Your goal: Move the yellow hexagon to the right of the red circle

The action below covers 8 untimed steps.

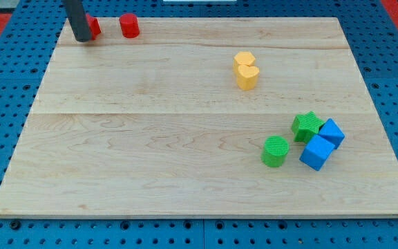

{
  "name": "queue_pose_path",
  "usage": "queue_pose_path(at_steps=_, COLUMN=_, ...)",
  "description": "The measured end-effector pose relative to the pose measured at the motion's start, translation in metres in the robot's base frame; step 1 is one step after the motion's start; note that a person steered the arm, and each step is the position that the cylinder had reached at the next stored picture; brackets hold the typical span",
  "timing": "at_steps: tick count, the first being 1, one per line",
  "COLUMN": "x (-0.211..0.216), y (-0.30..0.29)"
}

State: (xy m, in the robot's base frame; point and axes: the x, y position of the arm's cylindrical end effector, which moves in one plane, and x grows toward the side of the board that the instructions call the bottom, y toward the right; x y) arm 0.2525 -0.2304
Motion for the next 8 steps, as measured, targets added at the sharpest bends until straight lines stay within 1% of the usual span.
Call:
queue_pose_path(at_steps=1, x=0.038, y=0.0)
queue_pose_path(at_steps=3, x=0.054, y=0.003)
queue_pose_path(at_steps=4, x=0.075, y=0.022)
queue_pose_path(at_steps=6, x=0.075, y=0.028)
queue_pose_path(at_steps=8, x=0.076, y=0.054)
